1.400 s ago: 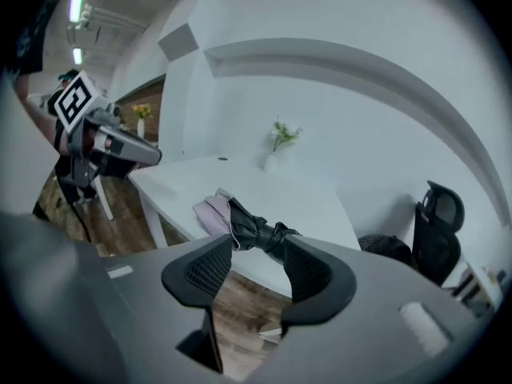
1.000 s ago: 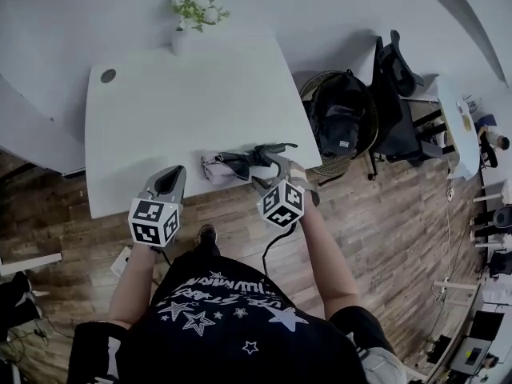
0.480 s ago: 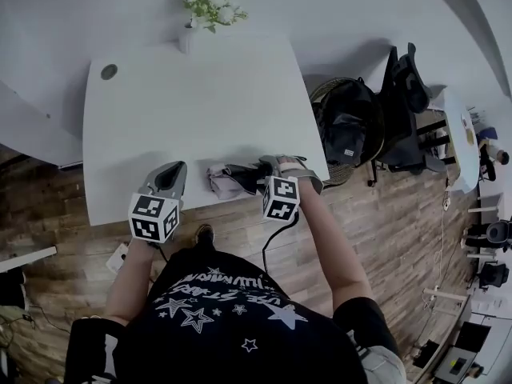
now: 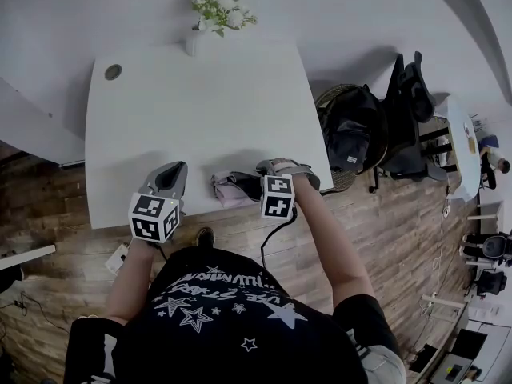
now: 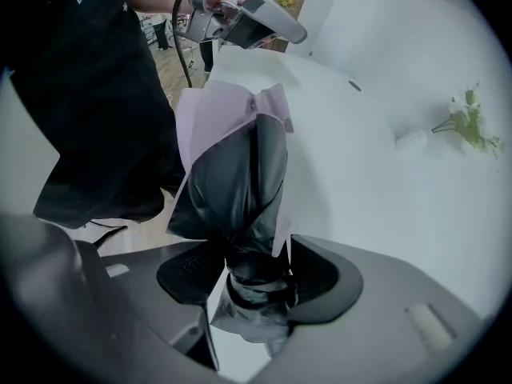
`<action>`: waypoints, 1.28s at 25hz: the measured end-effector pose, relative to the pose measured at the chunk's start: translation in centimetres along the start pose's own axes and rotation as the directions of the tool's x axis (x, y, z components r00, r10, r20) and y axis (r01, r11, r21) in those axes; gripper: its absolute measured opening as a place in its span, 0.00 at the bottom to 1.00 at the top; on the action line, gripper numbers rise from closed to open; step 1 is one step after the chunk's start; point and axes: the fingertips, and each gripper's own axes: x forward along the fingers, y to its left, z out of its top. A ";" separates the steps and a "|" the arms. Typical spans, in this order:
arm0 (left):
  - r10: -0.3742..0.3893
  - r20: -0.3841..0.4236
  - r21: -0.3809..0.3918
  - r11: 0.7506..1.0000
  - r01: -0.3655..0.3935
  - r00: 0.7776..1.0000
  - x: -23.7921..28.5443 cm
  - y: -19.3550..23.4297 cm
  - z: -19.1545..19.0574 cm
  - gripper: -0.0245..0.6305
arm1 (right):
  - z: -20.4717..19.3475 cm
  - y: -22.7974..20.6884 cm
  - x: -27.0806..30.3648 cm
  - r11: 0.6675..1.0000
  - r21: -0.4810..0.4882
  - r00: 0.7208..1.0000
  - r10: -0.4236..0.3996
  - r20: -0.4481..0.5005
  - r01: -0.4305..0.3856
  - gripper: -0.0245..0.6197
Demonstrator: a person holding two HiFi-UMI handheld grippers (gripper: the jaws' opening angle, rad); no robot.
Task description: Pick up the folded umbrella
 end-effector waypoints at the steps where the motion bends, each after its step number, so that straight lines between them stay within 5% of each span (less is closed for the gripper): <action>1: 0.001 0.001 -0.001 1.000 -0.001 1.000 0.0 0.1 0.0 0.04 | 0.0 0.1 0.0 1.000 -0.001 1.000 0.016 -0.004 -0.016 0.46; 11: 0.015 0.001 -0.015 1.000 -0.015 1.000 0.1 0.6 -0.2 0.04 | 0.1 0.4 0.3 0.990 -0.013 0.989 0.140 -0.046 -0.141 0.42; 32: 0.034 0.014 0.030 0.999 -0.035 0.999 -3.4 -1.4 -0.4 0.04 | 0.4 0.3 -2.5 0.986 0.098 0.984 -0.144 0.100 0.134 0.39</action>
